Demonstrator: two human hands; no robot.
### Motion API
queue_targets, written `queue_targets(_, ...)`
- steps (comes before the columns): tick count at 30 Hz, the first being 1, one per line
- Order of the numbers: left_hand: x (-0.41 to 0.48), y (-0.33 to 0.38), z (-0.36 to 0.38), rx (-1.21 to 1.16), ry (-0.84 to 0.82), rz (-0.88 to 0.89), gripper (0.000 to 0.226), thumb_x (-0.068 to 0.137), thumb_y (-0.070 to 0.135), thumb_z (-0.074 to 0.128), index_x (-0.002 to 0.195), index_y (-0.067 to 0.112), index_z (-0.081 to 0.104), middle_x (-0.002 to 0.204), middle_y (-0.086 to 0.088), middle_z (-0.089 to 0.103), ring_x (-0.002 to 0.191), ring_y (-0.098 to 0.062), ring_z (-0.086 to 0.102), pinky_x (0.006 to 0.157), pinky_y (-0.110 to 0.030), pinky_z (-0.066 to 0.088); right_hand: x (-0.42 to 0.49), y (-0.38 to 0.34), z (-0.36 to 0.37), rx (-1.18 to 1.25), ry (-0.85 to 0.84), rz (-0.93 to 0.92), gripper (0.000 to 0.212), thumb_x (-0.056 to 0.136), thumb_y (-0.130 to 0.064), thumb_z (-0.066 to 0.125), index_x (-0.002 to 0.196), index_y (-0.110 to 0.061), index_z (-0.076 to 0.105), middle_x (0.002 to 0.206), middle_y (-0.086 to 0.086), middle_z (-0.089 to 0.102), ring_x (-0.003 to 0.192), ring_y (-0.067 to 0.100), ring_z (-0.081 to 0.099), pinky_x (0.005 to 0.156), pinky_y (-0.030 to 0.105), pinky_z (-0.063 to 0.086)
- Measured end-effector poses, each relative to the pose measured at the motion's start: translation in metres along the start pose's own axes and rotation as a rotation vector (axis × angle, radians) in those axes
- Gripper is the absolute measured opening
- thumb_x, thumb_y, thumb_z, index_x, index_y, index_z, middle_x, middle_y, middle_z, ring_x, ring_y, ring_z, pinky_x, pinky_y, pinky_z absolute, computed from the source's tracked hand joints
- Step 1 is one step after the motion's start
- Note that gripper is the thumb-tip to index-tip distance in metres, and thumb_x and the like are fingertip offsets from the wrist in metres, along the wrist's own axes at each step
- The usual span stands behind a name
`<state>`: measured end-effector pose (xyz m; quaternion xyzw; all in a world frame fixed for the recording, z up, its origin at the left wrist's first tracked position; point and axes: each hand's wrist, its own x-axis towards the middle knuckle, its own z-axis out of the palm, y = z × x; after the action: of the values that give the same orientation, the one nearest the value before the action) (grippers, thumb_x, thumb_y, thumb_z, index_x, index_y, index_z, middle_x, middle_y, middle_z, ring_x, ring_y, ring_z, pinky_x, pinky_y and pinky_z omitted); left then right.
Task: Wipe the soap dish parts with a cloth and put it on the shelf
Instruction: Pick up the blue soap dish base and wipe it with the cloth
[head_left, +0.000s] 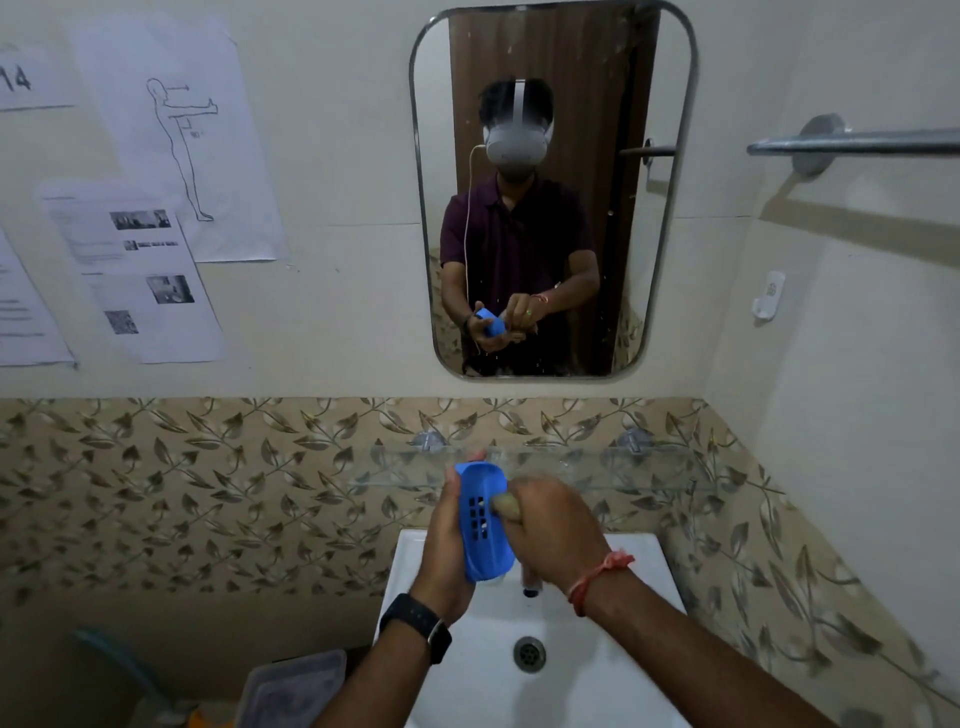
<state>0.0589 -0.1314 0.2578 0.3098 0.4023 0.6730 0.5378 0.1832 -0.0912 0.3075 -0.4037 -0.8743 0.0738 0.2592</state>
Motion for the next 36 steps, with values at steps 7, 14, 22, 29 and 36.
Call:
queue_targets(7,0.001,-0.003,-0.004,-0.152,0.018,-0.063,0.059,0.095,0.066,0.038,0.132,0.03,0.066,0.114,-0.014,0.076,0.095,-0.031,0.074,0.074,-0.04,0.064,-0.006,-0.021,0.005,0.551,-0.152,0.092,0.02,0.084,-0.022,0.062,0.064,-0.023,0.062,0.061,-0.004,0.06,0.047,0.012,0.059,0.043,0.02,0.044)
queue_targets(14,0.006,0.003,-0.012,-0.208,0.014,-0.046,0.058,0.098,0.064,0.032,0.127,0.031,0.071,0.11,-0.012,0.078,0.091,-0.026,0.075,0.074,-0.042,0.064,0.006,-0.01,-0.001,0.031,-0.094,0.044,0.019,0.087,-0.028,0.059,0.075,-0.013,0.062,0.073,0.001,0.061,0.062,0.014,0.057,0.054,0.023,0.048)
queue_targets(22,0.013,0.005,-0.014,-0.167,-0.003,-0.042,0.058,0.095,0.064,0.039,0.129,0.028,0.069,0.113,-0.016,0.076,0.091,-0.028,0.075,0.072,-0.041,0.064,0.003,-0.028,-0.003,0.381,-0.281,0.075,0.018,0.083,-0.019,0.062,0.066,-0.014,0.066,0.064,0.002,0.064,0.055,0.013,0.061,0.053,0.029,0.054)
queue_targets(29,0.016,0.011,-0.003,-0.099,-0.08,-0.032,0.062,0.091,0.065,0.045,0.132,0.024,0.066,0.114,-0.012,0.076,0.095,-0.025,0.075,0.073,-0.039,0.063,0.012,-0.018,-0.002,0.208,0.205,0.143,0.01,0.091,-0.023,0.063,0.087,-0.016,0.069,0.082,-0.004,0.064,0.072,0.01,0.062,0.064,0.017,0.052)
queue_targets(36,0.025,0.021,-0.011,-0.107,-0.098,-0.05,0.061,0.092,0.067,0.041,0.137,0.031,0.063,0.117,-0.013,0.074,0.093,-0.025,0.073,0.079,-0.04,0.062,0.0,-0.014,-0.006,0.317,-0.283,0.132,0.029,0.084,-0.027,0.064,0.058,-0.017,0.057,0.059,-0.003,0.058,0.047,0.006,0.054,0.046,0.025,0.047)
